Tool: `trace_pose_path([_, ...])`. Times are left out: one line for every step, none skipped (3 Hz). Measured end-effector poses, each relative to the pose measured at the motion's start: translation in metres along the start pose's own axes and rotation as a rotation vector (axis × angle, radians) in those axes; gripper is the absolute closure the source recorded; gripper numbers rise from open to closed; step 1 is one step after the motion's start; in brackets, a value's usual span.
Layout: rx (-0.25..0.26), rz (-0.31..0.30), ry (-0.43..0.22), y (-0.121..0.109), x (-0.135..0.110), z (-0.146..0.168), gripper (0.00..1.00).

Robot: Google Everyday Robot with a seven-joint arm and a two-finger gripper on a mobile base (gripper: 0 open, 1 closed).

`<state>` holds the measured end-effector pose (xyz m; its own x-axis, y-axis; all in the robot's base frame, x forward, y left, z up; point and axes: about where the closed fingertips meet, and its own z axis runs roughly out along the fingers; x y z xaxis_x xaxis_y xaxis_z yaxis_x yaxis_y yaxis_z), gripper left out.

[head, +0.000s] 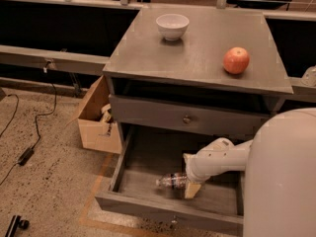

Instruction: Place water bottle into middle drawer

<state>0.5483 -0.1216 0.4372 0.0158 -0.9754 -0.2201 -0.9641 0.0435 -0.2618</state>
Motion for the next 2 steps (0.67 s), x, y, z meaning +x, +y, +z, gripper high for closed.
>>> trace_pose_path([0.072,0.038,-0.027,-0.004,-0.001,-0.028,0.16])
trace_pose_path([0.229,0.100,-0.085,-0.015,0.002,-0.092,0.41])
